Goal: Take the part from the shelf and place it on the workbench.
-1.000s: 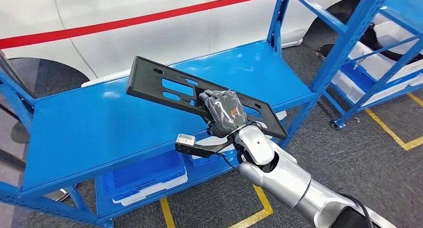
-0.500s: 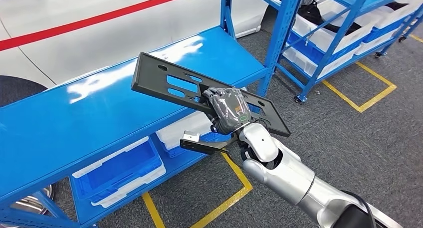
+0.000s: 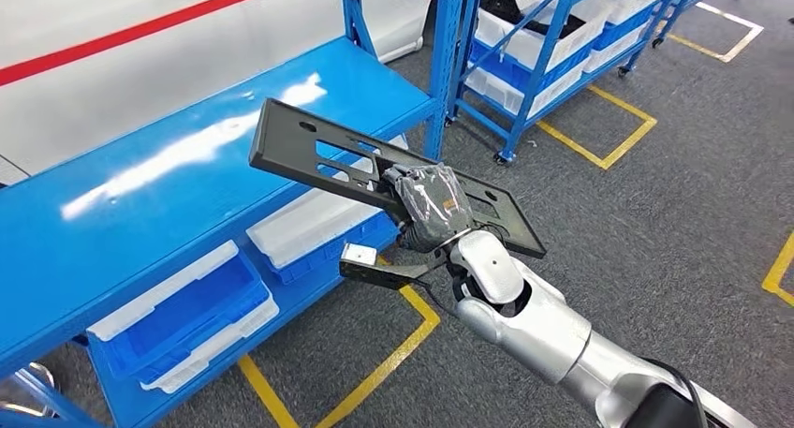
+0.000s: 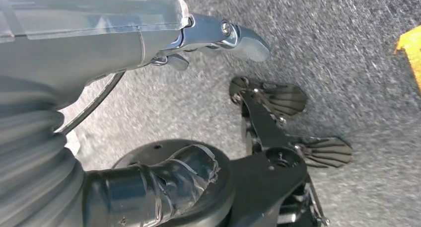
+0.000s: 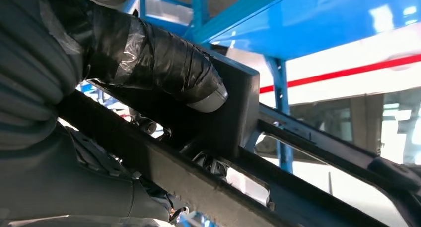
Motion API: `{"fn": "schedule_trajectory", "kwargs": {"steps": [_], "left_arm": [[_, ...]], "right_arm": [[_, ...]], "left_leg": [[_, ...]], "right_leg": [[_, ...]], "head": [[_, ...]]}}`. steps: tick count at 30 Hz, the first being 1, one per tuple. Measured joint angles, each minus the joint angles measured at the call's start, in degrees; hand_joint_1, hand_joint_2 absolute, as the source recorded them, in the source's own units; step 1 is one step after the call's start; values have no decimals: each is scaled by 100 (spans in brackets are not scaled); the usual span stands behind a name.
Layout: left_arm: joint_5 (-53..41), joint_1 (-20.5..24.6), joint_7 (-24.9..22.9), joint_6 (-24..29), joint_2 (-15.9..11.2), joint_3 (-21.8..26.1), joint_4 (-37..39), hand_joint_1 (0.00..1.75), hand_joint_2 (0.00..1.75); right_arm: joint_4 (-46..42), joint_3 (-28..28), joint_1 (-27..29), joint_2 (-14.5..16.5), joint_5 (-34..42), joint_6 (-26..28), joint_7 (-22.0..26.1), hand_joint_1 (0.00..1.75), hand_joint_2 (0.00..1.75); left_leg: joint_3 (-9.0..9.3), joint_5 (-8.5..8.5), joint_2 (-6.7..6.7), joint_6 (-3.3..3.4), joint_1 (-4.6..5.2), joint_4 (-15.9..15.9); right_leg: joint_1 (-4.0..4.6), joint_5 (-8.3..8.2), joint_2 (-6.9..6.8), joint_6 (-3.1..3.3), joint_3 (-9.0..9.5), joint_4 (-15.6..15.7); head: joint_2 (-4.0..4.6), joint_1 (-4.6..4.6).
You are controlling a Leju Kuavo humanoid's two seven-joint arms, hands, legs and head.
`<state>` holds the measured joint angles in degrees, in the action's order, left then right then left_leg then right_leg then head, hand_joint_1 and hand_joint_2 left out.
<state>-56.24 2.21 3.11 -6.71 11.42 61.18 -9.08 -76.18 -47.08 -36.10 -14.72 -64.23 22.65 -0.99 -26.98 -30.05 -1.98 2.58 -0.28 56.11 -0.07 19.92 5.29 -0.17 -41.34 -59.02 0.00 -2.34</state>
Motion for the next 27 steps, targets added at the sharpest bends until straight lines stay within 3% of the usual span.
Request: {"fn": "schedule_trajectory", "kwargs": {"steps": [2, 3, 4, 5, 6, 7, 8, 9, 11, 12, 13, 14, 15, 17, 19, 20, 21, 22, 24, 26, 27], "left_arm": [[-55, 5, -33, 4, 3, -36, 6, 0, 175], [-79, -5, -41, 11, 3, -53, 6, 0, 175], [-97, -15, -43, 19, 3, -70, 6, 0, 175], [-110, -22, -44, 26, 3, -83, 6, 0, 175], [-118, -23, -44, 33, 3, -92, 6, 0, 175], [-121, -22, -44, 38, 3, -100, 6, 0, 175], [-121, -18, -44, 43, 3, -106, 6, 0, 175], [-118, -16, -45, 51, 2, -109, 6, 0, 175], [-80, -8, -52, 75, -2, -113, 6, 0, 175], [-51, -2, -54, 88, -3, -113, 6, 0, 175], [-23, 4, -56, 98, -2, -112, 6, 0, 175], [-6, 10, -55, 105, 1, -112, 6, 0, 175], [1, 8, -57, 107, 3, -112, 7, 0, 175], [1, -20, -68, 92, 6, -112, 8, 0, 175], [1, -56, -83, 60, 8, -112, 8, 0, 175], [1, -63, -87, 43, 8, -112, 8, 0, 175], [2, -62, -90, 26, 7, -112, 8, 0, 175], [2, -57, -94, 9, 3, -112, 8, 0, 175], [6, -52, -102, -21, -6, -112, 8, 0, 175], [10, -63, -105, -39, -11, -112, 8, 0, 175], [12, -68, -105, -44, -12, -112, 8, 0, 175]], "right_arm": [[-129, 73, 88, -252, 136, 52, 55, 175, 175], [-201, 135, 156, -404, 207, 83, 108, 175, 175], [-265, 210, 237, -541, 264, 109, 167, 175, 175], [-320, 291, 323, -664, 304, 124, 226, 175, 175], [-366, 369, 398, -769, 326, 125, 275, 175, 175], [-405, 439, 453, -843, 334, 115, 304, 175, 175], [-440, 502, 487, -894, 330, 101, 319, 175, 175], [-473, 555, 497, -923, 316, 80, 323, 175, 175], [-530, 626, 483, -917, 226, 12, 296, 175, 175], [-546, 638, 469, -887, 145, -37, 261, 175, 175], [-551, 634, 460, -835, 38, -90, 201, 175, 175], [-543, 618, 447, -759, -78, -141, 128, 175, 175], [-530, 598, 427, -668, -183, -185, 46, 175, 175], [-498, 545, 375, -434, -328, -232, -101, 175, 175], [-464, 482, 332, -241, -377, -241, -189, 175, 175], [-448, 454, 323, -181, -382, -241, -215, 175, 175], [-430, 431, 318, -142, -383, -241, -233, 175, 175], [-413, 415, 314, -114, -380, -239, -244, 175, 175], [-387, 399, 297, -87, -373, -232, -256, 175, 175], [-378, 395, 268, -67, -367, -225, -263, 175, 175], [-375, 394, 253, -55, -366, -223, -266, 175, 175]], "left_leg": [[-127, 159, 151, 68, -10, -44], [-214, 226, 215, 90, -1, -44], [-303, 287, 288, 90, 6, -34], [-398, 343, 364, 83, 9, -14], [-503, 393, 447, 71, 10, 17], [-610, 433, 533, 51, 10, 62], [-709, 464, 616, 27, 10, 118], [-800, 483, 691, -1, 16, 177], [-907, 522, 833, -71, 27, 279], [-931, 554, 899, -110, 22, 301], [-942, 595, 968, -154, 6, 309], [-960, 595, 958, -204, -24, 326], [-998, 505, 852, -248, -53, 382], [-1137, 11, 474, -299, -75, 797], [-1293, -519, 247, -280, -56, 1494], [-1317, -612, 221, -253, -44, 1768], [-1268, -569, 211, -214, -25, 1891], [-1125, -426, 191, -164, 0, 1824], [-570, -152, 19, -52, 60, 1173], [-10, -167, -198, 13, 92, 362], [125, -211, -248, 21, 98, 130]], "right_leg": [[-32, 563, -307, -54, -129, -446], [-58, 875, -416, -97, -206, -816], [-90, 1061, -460, -141, -266, -1197], [-121, 1085, -475, -184, -286, -1503], [-151, 973, -485, -224, -238, -1669], [-179, 798, -513, -260, -94, -1635], [-206, 665, -580, -292, 155, -1409], [-211, 680, -700, -319, 487, -1027], [-158, 910, -875, -259, 989, -300], [-105, 1005, -896, -196, 1083, -104], [-67, 998, -851, -104, 1059, -39], [-53, 940, -811, -28, 1007, -31], [-45, 877, -760, 49, 946, -24], [-48, 728, -648, 180, 791, -9], [-14, 583, -510, 239, 613, -14], [12, 511, -444, 250, 524, -16], [35, 439, -381, 254, 434, -20], [52, 366, -318, 254, 345, -25], [66, 223, -197, 243, 188, -35], [76, 79, -78, 215, 87, -31], [72, 5, -17, 192, 62, -11]], "head": [[0, 2], [0, 0], [0, 3], [0, 2], [0, 2], [0, 2], [0, 2], [0, 2], [0, 12], [0, 16], [0, 19], [0, 18], [0, 17], [0, 19], [0, 22], [0, 22], [0, 22], [0, 22], [0, 22], [0, 21], [0, 21]]}}
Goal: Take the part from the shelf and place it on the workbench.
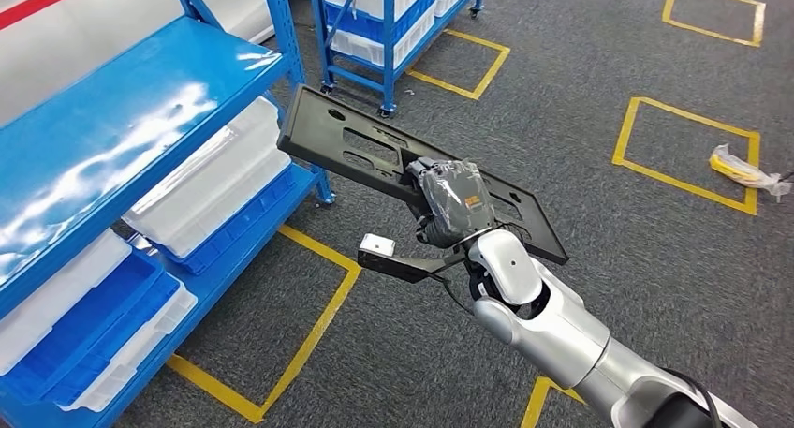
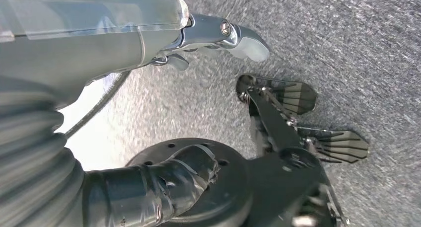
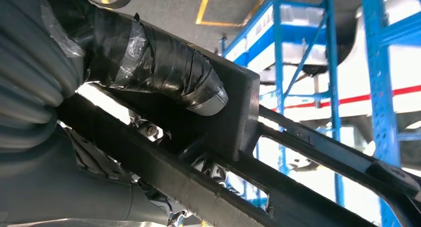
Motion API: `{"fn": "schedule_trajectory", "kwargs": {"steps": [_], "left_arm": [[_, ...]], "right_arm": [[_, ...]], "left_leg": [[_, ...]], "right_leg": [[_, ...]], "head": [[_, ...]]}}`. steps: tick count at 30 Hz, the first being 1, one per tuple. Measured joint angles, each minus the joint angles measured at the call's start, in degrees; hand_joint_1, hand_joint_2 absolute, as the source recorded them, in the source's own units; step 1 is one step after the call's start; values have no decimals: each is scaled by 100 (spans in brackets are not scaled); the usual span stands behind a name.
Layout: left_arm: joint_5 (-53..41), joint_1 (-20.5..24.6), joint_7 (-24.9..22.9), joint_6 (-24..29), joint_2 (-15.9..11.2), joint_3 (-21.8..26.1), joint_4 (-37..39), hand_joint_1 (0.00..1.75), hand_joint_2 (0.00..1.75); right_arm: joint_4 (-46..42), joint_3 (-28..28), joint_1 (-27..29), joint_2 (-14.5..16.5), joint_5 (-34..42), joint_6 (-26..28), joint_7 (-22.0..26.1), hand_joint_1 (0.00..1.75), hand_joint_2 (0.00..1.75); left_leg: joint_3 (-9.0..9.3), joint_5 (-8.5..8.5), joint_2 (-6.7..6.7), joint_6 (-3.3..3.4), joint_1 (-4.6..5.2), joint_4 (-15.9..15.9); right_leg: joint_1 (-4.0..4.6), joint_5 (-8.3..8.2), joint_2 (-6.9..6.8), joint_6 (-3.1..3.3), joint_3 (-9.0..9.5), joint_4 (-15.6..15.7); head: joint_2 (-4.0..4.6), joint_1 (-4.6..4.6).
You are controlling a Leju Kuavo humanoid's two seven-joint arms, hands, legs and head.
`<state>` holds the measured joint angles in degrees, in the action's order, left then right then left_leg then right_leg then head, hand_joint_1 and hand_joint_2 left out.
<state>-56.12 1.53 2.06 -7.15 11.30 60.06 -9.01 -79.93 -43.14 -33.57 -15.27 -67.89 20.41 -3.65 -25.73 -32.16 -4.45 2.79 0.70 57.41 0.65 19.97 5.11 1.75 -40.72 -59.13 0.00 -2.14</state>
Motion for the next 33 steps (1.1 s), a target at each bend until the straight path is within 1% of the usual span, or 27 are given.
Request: {"fn": "schedule_trajectory", "kwargs": {"steps": [2, 3, 4, 5, 7, 8, 9, 10, 11, 12, 13, 14, 15, 17, 18, 19, 21, 22, 23, 24, 25, 26, 27, 29, 30, 31, 33], "left_arm": [[2, 7, -1, -9, 8, 0, 2, 0, 175], [4, 17, -1, -10, 12, 1, 4, 0, 175], [5, 24, -1, -12, 15, 1, 7, 0, 175], [5, 25, -2, -13, 18, 2, 9, 0, 175], [1, 15, -2, -15, 12, 2, 9, 0, 175], [-3, 7, -4, -19, 10, 2, 9, 0, 175], [-6, 0, -5, -22, 9, 2, 9, 0, 175], [-9, -3, -7, -26, 7, 2, 9, 0, 175], [-9, -2, -10, -27, 7, 2, 9, 0, 175], [-9, 2, -14, -28, 5, 2, 8, 0, 175], [-9, 3, -19, -28, 4, 2, 8, 0, 175], [-9, 0, -29, -28, 3, 2, 7, 0, 175], [-9, -2, -42, -30, 2, 2, 7, 0, 175], [-11, -5, -91, -54, 3, 2, 7, 0, 175], [-17, -3, -117, -79, 3, 2, 7, 0, 175], [-31, -2, -139, -112, 3, 2, 8, 0, 175], [-70, -8, -165, -175, 9, -1, 9, 0, 175], [-90, -11, -172, -197, 16, -3, 11, 0, 175], [-103, -8, -178, -209, 25, -5, 14, 0, 175], [-111, -2, -181, -215, 32, -8, 17, 0, 175], [-115, 5, -182, -217, 37, -11, 19, 0, 175], [-116, 10, -182, -217, 39, -14, 21, 0, 175], [-118, 10, -182, -216, 41, -17, 22, 0, 175], [-121, -3, -184, -216, 49, -21, 28, 0, 175], [-125, -6, -185, -218, 54, -23, 32, 0, 175], [-126, -2, -182, -220, 57, -25, 35, 0, 175], [-128, 33, -166, -231, 64, -28, 42, 0, 175]], "right_arm": [[11, -2, -20, 15, 0, 3, 3, 175, 175], [19, -3, -27, 14, 0, 4, 3, 175, 175], [26, -4, -36, 13, 0, 5, 4, 175, 175], [32, -4, -47, 13, 0, 5, 5, 175, 175], [40, -6, -62, 19, 0, 7, 5, 175, 175], [49, -7, -60, 20, 2, 9, 6, 175, 175], [59, -7, -55, 20, 6, 11, 8, 175, 175], [70, -7, -51, 20, 12, 13, 10, 175, 175], [80, -7, -50, 19, 20, 15, 12, 175, 175], [85, -7, -52, 19, 26, 16, 14, 175, 175], [87, -7, -56, 19, 29, 14, 13, 175, 175], [87, -7, -62, 20, 30, 6, 12, 175, 175], [86, -7, -73, 20, 24, -17, 7, 175, 175], [91, -7, -106, 21, 1, -86, -10, 175, 175], [101, -7, -135, 22, -10, -113, -22, 175, 175], [111, -7, -168, 22, -12, -120, -37, 175, 175], [99, 9, -222, -28, 66, -90, -47, 175, 175], [59, 27, -225, -101, 161, -72, -22, 175, 175], [2, 58, -210, -211, 273, -60, 22, 175, 175], [-61, 96, -188, -333, 379, -55, 74, 175, 175], [-118, 143, -165, -448, 453, -53, 120, 175, 175], [-160, 194, -149, -544, 491, -54, 145, 175, 175], [-197, 243, -139, -610, 506, -56, 158, 175, 175], [-268, 315, -133, -697, 508, -60, 169, 175, 175], [-297, 332, -129, -723, 504, -62, 174, 175, 175], [-316, 341, -116, -755, 506, -62, 178, 175, 175], [-335, 368, -62, -885, 567, -55, 228, 175, 175]], "left_leg": [[2, 72, 108, 4, -16, -131], [-38, 148, 184, 23, -27, -172], [-91, 238, 272, 51, -37, -206], [-157, 323, 362, 78, -48, -233], [-324, 457, 534, 104, -24, -227], [-413, 509, 625, 99, -20, -213], [-503, 556, 712, 88, -20, -189], [-596, 595, 795, 72, -24, -156], [-687, 624, 868, 52, -29, -110], [-770, 644, 933, 28, -33, -51], [-846, 656, 991, -2, -34, 18], [-900, 671, 1050, -40, -35, 74], [-934, 691, 1104, -80, -36, 114], [-972, 741, 1203, -168, -60, 134], [-1001, 697, 1149, -209, -84, 167], [-1051, 566, 1024, -241, -108, 266], [-1217, 71, 666, -276, -135, 775], [-1313, -185, 555, -275, -136, 1153], [-1378, -352, 503, -272, -134, 1493], [-1374, -403, 483, -263, -133, 1694], [-1278, -340, 475, -252, -133, 1689], [-1084, -190, 457, -240, -137, 1459], [-826, -21, 379, -228, -147, 1070], [-384, 144, 139, -210, -164, 302], [-277, 157, 50, -204, -162, 80], [-245, 151, 30, -200, -149, -14], [-285, 255, 147, -186, -139, -82]], "right_leg": [[-8, -145, 120, -56, -35, 70], [0, -107, 99, -83, -71, 60], [7, 50, 11, -108, -129, -31], [2, 324, -128, -133, -202, -242], [-54, 921, -383, -201, -352, -969], [-100, 1045, -437, -243, -393, -1343], [-149, 1018, -466, -286, -382, -1597], [-201, 883, -491, -330, -290, -1673], [-246, 724, -541, -372, -93, -1528], [-282, 657, -648, -408, 196, -1203], [-274, 702, -758, -426, 515, -776], [-251, 805, -853, -410, 770, -402], [-209, 912, -905, -378, 925, -141], [-151, 930, -836, -263, 941, 15], [-144, 872, -785, -208, 898, 33], [-148, 808, -736, -144, 844, 49], [-147, 678, -632, -52, 713, 61], [-136, 622, -574, -28, 641, 56], [-122, 569, -516, -20, 571, 49], [-109, 518, -461, -21, 502, 39], [-102, 470, -401, -28, 436, 30], [-102, 424, -336, -38, 377, 20], [-108, 381, -261, -55, 321, 9], [-112, 276, -109, -103, 213, -8], [-117, 204, -40, -130, 161, -10], [-121, 119, 21, -156, 111, 2], [-132, 1, 82, -207, 19, 50]], "head": [[0, -1], [0, -5], [0, -8], [0, -10], [0, -12], [0, -13], [0, -13], [0, -14], [0, -14], [0, -14], [0, -12], [0, -10], [0, -8], [0, -4], [0, -4], [0, -3], [0, -2], [0, -2], [0, -2], [0, -2], [0, -2], [0, -3], [0, -3], [0, -2], [0, -3], [0, -2], [0, -3]]}}
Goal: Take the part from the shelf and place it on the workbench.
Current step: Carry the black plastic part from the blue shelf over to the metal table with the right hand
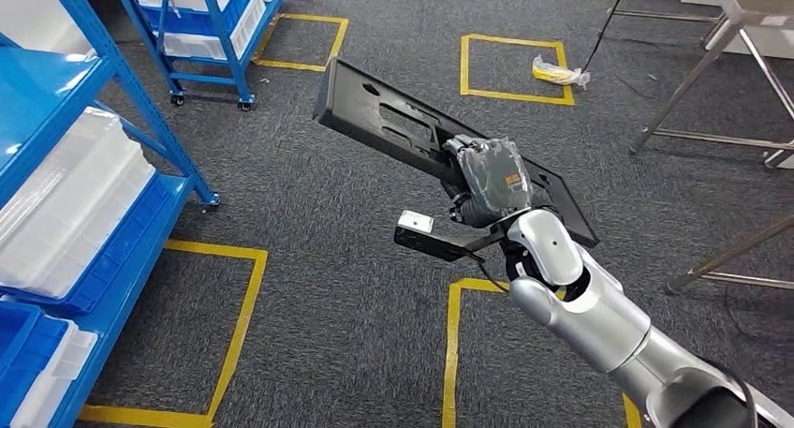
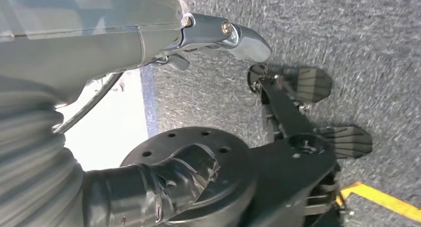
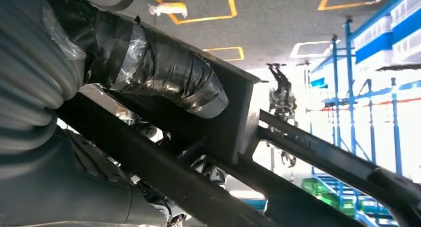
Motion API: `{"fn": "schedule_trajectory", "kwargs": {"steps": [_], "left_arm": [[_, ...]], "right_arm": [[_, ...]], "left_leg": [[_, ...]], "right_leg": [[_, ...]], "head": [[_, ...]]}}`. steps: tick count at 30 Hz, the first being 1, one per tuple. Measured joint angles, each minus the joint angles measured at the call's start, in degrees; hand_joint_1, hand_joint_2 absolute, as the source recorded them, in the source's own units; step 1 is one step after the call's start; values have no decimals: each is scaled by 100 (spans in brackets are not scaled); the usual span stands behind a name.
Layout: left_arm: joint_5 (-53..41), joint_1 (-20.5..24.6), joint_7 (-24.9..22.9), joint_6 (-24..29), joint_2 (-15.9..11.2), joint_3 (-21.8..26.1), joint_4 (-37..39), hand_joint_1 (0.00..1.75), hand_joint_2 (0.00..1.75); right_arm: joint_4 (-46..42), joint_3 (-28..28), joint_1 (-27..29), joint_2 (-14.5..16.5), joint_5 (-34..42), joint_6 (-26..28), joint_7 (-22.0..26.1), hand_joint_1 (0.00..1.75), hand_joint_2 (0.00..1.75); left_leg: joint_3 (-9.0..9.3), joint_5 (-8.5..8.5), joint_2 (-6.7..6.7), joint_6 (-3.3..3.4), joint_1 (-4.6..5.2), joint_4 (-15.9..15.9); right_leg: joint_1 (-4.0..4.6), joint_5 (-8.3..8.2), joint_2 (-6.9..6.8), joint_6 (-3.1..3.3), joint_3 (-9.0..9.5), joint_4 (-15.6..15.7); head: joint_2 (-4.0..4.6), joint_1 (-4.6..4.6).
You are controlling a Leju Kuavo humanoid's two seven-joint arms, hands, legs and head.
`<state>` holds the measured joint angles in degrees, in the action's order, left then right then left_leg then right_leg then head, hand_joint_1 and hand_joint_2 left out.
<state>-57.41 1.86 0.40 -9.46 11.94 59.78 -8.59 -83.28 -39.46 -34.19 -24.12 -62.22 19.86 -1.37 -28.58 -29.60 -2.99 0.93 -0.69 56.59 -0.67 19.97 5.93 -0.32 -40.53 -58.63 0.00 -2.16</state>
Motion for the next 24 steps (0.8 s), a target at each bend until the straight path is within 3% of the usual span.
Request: {"fn": "schedule_trajectory", "kwargs": {"steps": [1, 2, 4, 5, 6, 7, 8, 10, 11, 13, 15, 17, 19, 21, 22, 24], "left_arm": [[0, 24, 13, -3, 3, -1, 4, 0, 175], [0, 38, 26, -2, 7, -2, 8, 0, 175], [5, 34, 42, 18, 8, -2, 10, 0, 175], [13, 23, 45, 31, 8, -1, 10, 0, 175], [22, 19, 46, 41, 8, -1, 10, 0, 175], [36, 25, 50, 49, 8, -1, 10, 0, 175], [58, 36, 64, 55, 10, -1, 10, 0, 175], [100, 53, 126, 73, 26, 1, 10, 0, 175], [111, 56, 172, 85, 41, 1, 9, 0, 175], [93, 55, 261, 103, 71, 2, 10, 0, 175], [61, 66, 328, 109, 88, 0, 10, 0, 175], [28, 64, 383, 133, 93, -3, 10, 0, 175], [-8, 41, 435, 173, 89, -7, 10, 0, 175], [-47, 37, 485, 216, 88, -19, 10, 0, 175], [-64, 43, 508, 234, 87, -32, 10, 0, 175], [-84, 62, 543, 251, 86, -66, 10, 0, 175]], "right_arm": [[-8, 36, 25, -97, 56, 3, 51, 175, 175], [-17, 90, 40, -188, 114, 2, 112, 175, 175], [-25, 206, 36, -290, 175, -34, 210, 175, 175], [-26, 242, 33, -302, 179, -65, 238, 175, 175], [-26, 259, 33, -306, 176, -100, 257, 175, 175], [-26, 264, 35, -306, 170, -131, 269, 175, 175], [-26, 268, 34, -307, 164, -156, 271, 175, 175], [-34, 290, 16, -309, 155, -189, 261, 175, 175], [-48, 304, -4, -313, 152, -203, 254, 175, 175], [-71, 333, -49, -321, 137, -228, 246, 175, 175], [-81, 346, -65, -333, 116, -254, 241, 175, 175], [-84, 347, -62, -339, 100, -293, 222, 175, 175], [-96, 347, -64, -332, 82, -336, 199, 175, 175], [-111, 346, -70, -322, 61, -374, 194, 175, 175], [-116, 346, -74, -321, 53, -398, 194, 175, 175], [-129, 346, -92, -321, 43, -447, 189, 175, 175]], "left_leg": [[-35, 68, 68, 26, -6, -31], [-82, 131, 147, 61, -11, -62], [-182, 192, 296, 125, 7, -50], [-235, 201, 379, 138, 24, -17], [-289, 204, 461, 141, 39, 29], [-343, 199, 536, 141, 52, 70], [-388, 194, 604, 141, 67, 104], [-442, 180, 718, 141, 96, 133], [-463, 187, 778, 135, 104, 137], [-522, 234, 895, 107, 96, 120], [-597, 284, 946, 52, 72, 91], [-767, 206, 707, 0, 50, 271], [-1151, -61, 393, -59, 25, 946], [-1581, -234, 315, -139, -9, 1662], [-1687, -172, 314, -175, -33, 1779], [-1569, 187, 282, -240, -91, 1391]], "right_leg": [[7, 78, -83, -26, -59, -54], [15, 256, -206, -53, -142, -224], [25, 773, -469, -97, -359, -918], [24, 943, -513, -111, -455, -1302], [24, 1005, -533, -113, -489, -1559], [28, 961, -544, -103, -433, -1627], [39, 835, -562, -78, -269, -1463], [111, 633, -732, 32, 227, -731], [172, 616, -856, 94, 441, -359], [276, 675, -1002, 185, 604, 19], [284, 575, -912, 233, 588, 199], [225, 446, -805, 271, 579, 341], [165, 402, -705, 290, 555, 374], [127, 412, -583, 291, 502, 310], [106, 426, -513, 282, 475, 269], [47, 472, -353, 233, 417, 158]], "head": [[0, -7], [0, -14], [0, -26], [0, -24], [0, -24], [0, -24], [0, -24], [0, -23], [0, -24], [0, -17], [0, -10], [0, -12], [0, -11], [0, -11], [0, -12], [0, -12]]}}
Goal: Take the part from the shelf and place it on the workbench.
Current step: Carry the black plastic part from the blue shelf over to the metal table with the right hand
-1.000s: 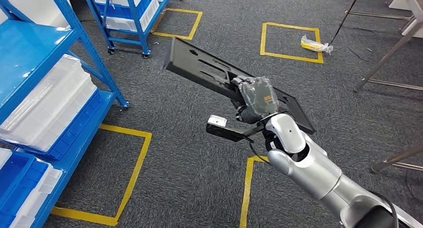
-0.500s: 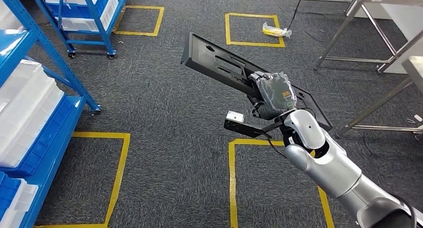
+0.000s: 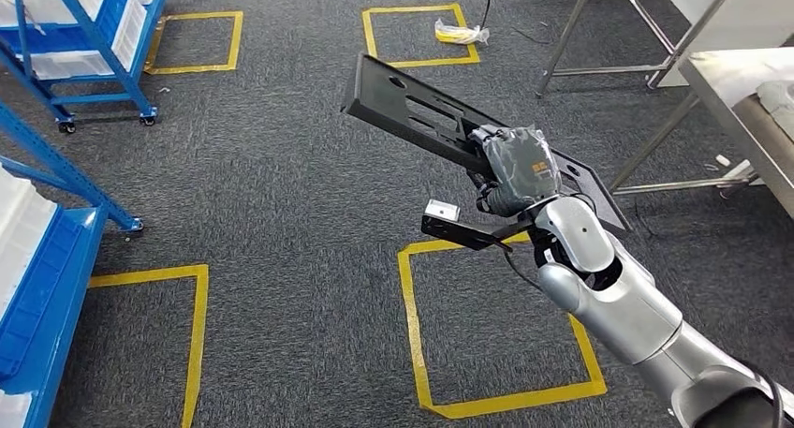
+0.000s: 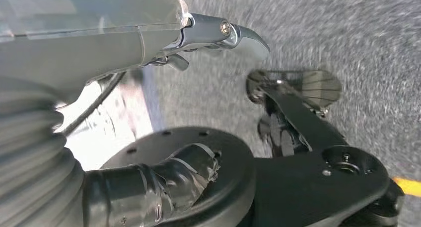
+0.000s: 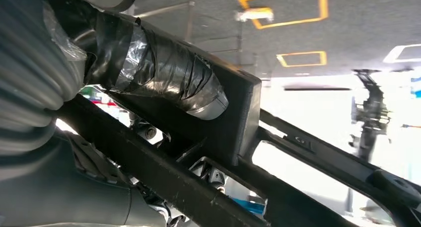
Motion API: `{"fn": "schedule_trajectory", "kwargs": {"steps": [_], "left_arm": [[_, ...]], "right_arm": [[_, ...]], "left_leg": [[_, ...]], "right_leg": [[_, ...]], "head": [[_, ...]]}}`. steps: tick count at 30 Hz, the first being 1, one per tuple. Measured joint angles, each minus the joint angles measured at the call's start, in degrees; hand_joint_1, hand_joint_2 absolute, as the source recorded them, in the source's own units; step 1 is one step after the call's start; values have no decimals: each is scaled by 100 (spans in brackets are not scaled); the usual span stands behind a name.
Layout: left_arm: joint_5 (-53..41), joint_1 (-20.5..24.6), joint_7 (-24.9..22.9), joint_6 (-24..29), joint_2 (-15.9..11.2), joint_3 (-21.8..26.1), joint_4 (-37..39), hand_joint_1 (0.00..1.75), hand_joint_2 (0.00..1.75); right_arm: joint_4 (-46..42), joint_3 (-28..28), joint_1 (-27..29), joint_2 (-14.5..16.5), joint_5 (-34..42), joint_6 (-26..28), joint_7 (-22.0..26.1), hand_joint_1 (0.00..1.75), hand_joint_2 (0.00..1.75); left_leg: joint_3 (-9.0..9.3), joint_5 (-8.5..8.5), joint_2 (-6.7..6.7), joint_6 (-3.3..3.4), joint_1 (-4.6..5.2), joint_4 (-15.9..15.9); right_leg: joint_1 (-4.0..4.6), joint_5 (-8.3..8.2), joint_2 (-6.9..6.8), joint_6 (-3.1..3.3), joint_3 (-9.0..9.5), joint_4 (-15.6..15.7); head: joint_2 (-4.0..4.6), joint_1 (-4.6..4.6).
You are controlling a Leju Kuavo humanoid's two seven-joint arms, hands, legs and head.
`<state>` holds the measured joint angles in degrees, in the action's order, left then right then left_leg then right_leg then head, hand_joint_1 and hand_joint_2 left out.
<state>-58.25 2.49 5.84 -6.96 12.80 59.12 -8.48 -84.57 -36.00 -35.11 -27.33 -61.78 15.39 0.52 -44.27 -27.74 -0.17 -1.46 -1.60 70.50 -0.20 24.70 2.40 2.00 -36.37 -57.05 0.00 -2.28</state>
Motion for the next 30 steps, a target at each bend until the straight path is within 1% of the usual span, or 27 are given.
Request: {"fn": "schedule_trajectory", "kwargs": {"steps": [1, 2, 3, 4, 6, 8, 9, 10, 12, 13, 14, 15, 16, 17, 18, 19, 20, 21, 22, 23, 24, 25, 26, 27, 28, 29, 30], "left_arm": [[-6, 9, 14, 4, -2, -16, 0, 0, 175], [-13, 21, 28, 7, -3, -27, 0, 0, 175], [-21, 27, 39, 10, -3, -34, 1, 0, 175], [-29, 39, 46, 11, -3, -39, 1, 0, 175], [-36, 72, 50, 12, -2, -44, 2, 0, 175], [-35, 98, 51, 13, -4, -48, 1, 0, 175], [-35, 96, 51, 14, -4, -48, 0, 0, 175], [-35, 86, 52, 14, -4, -48, 0, 0, 175], [-35, 77, 52, 14, -5, -50, 0, 0, 175], [-35, 77, 51, 14, -4, -52, 0, 0, 175], [-35, 79, 51, 14, -3, -58, 0, 0, 175], [-35, 82, 50, 14, -2, -64, 0, 0, 175], [-35, 84, 50, 14, -1, -70, 0, 0, 175], [-35, 86, 51, 14, -1, -75, 0, 0, 175], [-35, 86, 51, 14, -2, -77, 0, 0, 175], [-35, 86, 51, 14, -4, -78, 0, 0, 175], [-35, 89, 51, 14, -5, -78, 0, 0, 175], [-35, 95, 51, 14, -4, -79, 0, 0, 175], [-36, 100, 51, 14, -4, -80, 0, 0, 175], [-36, 104, 53, 14, -3, -80, 0, 0, 175], [-36, 104, 55, 14, -3, -81, 0, 0, 175], [-36, 99, 58, 14, -4, -81, 0, 0, 175], [-36, 93, 62, 14, -5, -81, 0, 0, 175], [-37, 87, 65, 14, -5, -81, 0, 0, 175], [-37, 84, 69, 14, -7, -82, 0, 0, 175], [-37, 84, 73, 14, -9, -82, 0, 0, 175], [-37, 85, 77, 14, -11, -83, 0, 0, 175]], "right_arm": [[-15, 0, -17, -1, -2, -18, -4, 175, 175], [-35, 1, -43, -3, -3, -30, -10, 175, 175], [-57, 2, -59, -3, -5, -38, -14, 175, 175], [-74, 3, -72, -4, -6, -52, -18, 175, 175], [-88, 4, -50, -7, -8, -82, -20, 175, 175], [-92, 3, -24, -14, -9, -101, -14, 175, 175], [-95, 2, -23, -16, -9, -103, -10, 175, 175], [-97, 2, -29, -17, -9, -103, -9, 175, 175], [-98, 2, -31, -17, -9, -103, -10, 175, 175], [-98, 2, -27, -17, -9, -104, -10, 175, 175], [-98, 2, -27, -17, -9, -104, -10, 175, 175], [-99, 2, -33, -17, -9, -104, -10, 175, 175], [-101, 2, -44, -16, -9, -104, -10, 175, 175], [-104, 2, -62, -15, -9, -104, -10, 175, 175], [-111, 2, -82, -14, -9, -103, -10, 175, 175], [-119, 2, -96, -13, -9, -103, -11, 175, 175], [-125, 2, -106, -12, -9, -103, -11, 175, 175], [-131, 2, -109, -13, -9, -103, -12, 175, 175], [-137, 2, -103, -14, -9, -102, -15, 175, 175], [-140, 2, -107, -15, -9, -102, -18, 175, 175], [-144, 2, -114, -16, -9, -101, -23, 175, 175], [-146, 2, -118, -16, -9, -101, -29, 175, 175], [-145, 1, -122, -14, -9, -101, -32, 175, 175], [-145, -1, -117, -10, -9, -100, -34, 175, 175], [-144, -3, -107, -7, -9, -100, -35, 175, 175], [-142, -5, -100, -4, -9, -99, -36, 175, 175], [-141, -7, -95, -3, -9, -98, -37, 175, 175]], "left_leg": [[189, 150, -95, -24, -37, -361], [369, 234, -205, -26, -60, -687], [495, 266, -286, -10, -81, -908], [561, 245, -338, 15, -78, -1002], [566, 252, -245, 81, -64, -1047], [605, 269, -140, 161, -61, -1120], [632, 276, -83, 201, -61, -1162], [648, 277, -26, 227, -53, -1177], [668, 259, 98, 251, -41, -1186], [678, 243, 158, 256, -40, -1186], [692, 223, 215, 256, -41, -1185], [712, 199, 267, 250, -45, -1184], [739, 171, 312, 234, -46, -1184], [764, 149, 352, 207, -32, -1184], [788, 130, 384, 177, -14, -1187], [809, 116, 424, 142, 15, -1189], [826, 109, 476, 111, 40, -1200], [848, 90, 539, 78, 48, -1208], [851, 47, 545, 50, 41, -1184], [808, -24, 486, 34, 23, -1082], [691, -137, 384, 25, 9, -853], [497, -280, 251, 31, 3, -503], [262, -408, 165, 34, 9, -99], [31, -491, 125, 34, 17, 263], [-128, -479, 103, 41, 26, 462], [-184, -358, 90, 57, 35, 446], [-133, -146, 64, 86, 48, 216]], "right_leg": [[-30, 39, 85, -45, -54, -74], [-49, 77, 162, -95, -112, -154], [-70, 101, 239, -144, -161, -227], [-85, 109, 307, -185, -203, -275], [-115, 87, 380, -244, -234, -292], [-101, 143, 196, -267, -350, -445], [-88, 236, 61, -268, -493, -697], [-75, 356, -46, -271, -691, -1062], [-79, 535, -110, -295, -1133, -1783], [-87, 505, -124, -311, -1258, -1920], [-97, 366, -148, -328, -1261, -1815], [-107, 151, -202, -341, -1143, -1493], [-109, -68, -321, -357, -951, -1043], [-69, -212, -466, -365, -752, -648], [-35, -278, -586, -352, -610, -373], [2, -276, -663, -331, -540, -241], [36, -251, -653, -296, -530, -232], [34, -248, -588, -251, -536, -220], [29, -247, -511, -214, -523, -200], [21, -247, -433, -172, -502, -176], [13, -249, -353, -125, -477, -152], [8, -245, -273, -82, -458, -141], [18, -241, -195, -47, -452, -144], [34, -232, -107, -17, -449, -156], [48, -216, -9, 6, -440, -174], [59, -197, 91, 25, -431, -195], [64, -175, 193, 36, -418, -218]], "head": [[0, 0], [0, -3], [0, -4], [0, -4], [0, -3], [0, -7], [0, -9], [0, -11], [0, -10], [0, -10], [0, -10], [0, -10], [0, -10], [0, -12], [0, -12], [0, -12], [0, -12], [0, -10], [0, -10], [0, -10], [0, -10], [0, -9], [0, -9], [0, -8], [0, -8], [0, -9], [0, -8]]}}
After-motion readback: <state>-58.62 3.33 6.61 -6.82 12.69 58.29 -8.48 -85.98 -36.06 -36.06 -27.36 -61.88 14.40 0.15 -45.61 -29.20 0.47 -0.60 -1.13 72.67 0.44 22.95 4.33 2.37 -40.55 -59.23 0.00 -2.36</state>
